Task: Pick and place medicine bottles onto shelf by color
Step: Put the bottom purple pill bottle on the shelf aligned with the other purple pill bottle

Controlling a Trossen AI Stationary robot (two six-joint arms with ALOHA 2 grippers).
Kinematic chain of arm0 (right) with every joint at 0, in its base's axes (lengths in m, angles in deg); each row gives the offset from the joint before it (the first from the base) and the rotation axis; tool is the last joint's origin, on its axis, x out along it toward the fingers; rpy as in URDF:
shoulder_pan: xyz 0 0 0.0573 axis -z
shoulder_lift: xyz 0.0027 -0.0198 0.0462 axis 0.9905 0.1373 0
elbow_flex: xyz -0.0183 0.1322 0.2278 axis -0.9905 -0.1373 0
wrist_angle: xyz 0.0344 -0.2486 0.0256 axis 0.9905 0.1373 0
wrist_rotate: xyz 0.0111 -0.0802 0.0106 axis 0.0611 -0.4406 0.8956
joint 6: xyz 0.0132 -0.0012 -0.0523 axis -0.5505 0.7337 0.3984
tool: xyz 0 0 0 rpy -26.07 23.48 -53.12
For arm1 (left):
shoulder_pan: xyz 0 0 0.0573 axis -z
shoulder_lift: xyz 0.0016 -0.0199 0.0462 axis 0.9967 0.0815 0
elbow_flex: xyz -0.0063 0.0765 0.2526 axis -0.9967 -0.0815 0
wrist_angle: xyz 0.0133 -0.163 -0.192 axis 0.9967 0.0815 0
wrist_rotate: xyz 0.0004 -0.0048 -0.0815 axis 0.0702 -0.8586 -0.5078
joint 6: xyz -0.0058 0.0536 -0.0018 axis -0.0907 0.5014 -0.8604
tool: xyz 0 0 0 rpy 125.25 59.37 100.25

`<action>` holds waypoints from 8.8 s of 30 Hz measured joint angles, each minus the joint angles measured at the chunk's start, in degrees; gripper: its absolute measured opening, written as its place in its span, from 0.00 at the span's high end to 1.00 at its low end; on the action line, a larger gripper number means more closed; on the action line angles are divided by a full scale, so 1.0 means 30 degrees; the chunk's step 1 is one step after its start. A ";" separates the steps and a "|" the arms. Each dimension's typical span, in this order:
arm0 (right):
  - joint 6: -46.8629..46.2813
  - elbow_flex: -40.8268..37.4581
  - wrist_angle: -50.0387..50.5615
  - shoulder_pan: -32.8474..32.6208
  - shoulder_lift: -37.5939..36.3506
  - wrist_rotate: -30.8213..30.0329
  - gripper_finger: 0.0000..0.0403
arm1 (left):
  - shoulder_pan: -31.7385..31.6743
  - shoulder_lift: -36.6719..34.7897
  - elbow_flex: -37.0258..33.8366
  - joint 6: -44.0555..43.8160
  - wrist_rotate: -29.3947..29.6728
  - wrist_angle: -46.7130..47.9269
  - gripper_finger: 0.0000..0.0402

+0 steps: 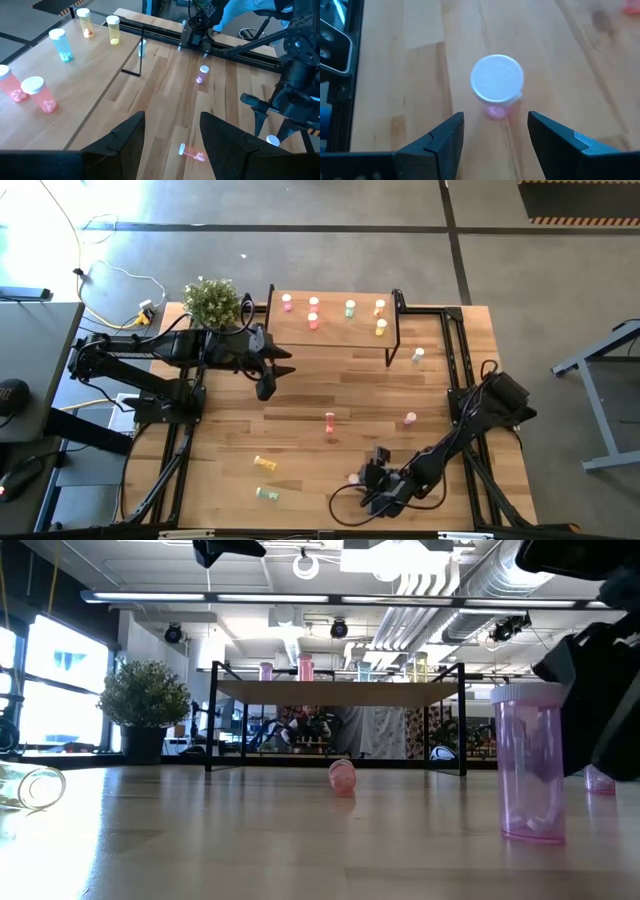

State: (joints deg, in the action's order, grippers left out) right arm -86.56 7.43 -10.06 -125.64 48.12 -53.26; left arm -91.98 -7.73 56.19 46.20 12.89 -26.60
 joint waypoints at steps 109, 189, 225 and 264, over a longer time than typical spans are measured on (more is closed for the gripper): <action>0.8179 1.4200 0.5212 1.1719 0.1048 0.8966 0.79 | 0.0852 0.0882 0.0007 0.1672 -0.8222 0.3857 0.55; 0.4944 1.4076 0.5884 1.1673 0.2607 1.2652 0.79 | 0.0998 0.4211 0.0022 0.0289 -1.1843 0.3150 0.73; 0.4296 1.4139 0.8259 1.1782 0.2306 1.3327 0.54 | 0.0939 0.4227 -0.0029 0.1390 -0.9966 0.4629 0.72; 1.0729 1.4112 1.3812 1.4693 -0.6137 0.5144 0.54 | -0.7335 0.4175 0.3357 0.5180 -0.3428 0.5591 0.72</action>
State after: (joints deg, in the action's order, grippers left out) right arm -54.38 49.76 31.38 -81.56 29.71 -37.83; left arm -113.99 4.79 66.26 61.74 2.61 -9.83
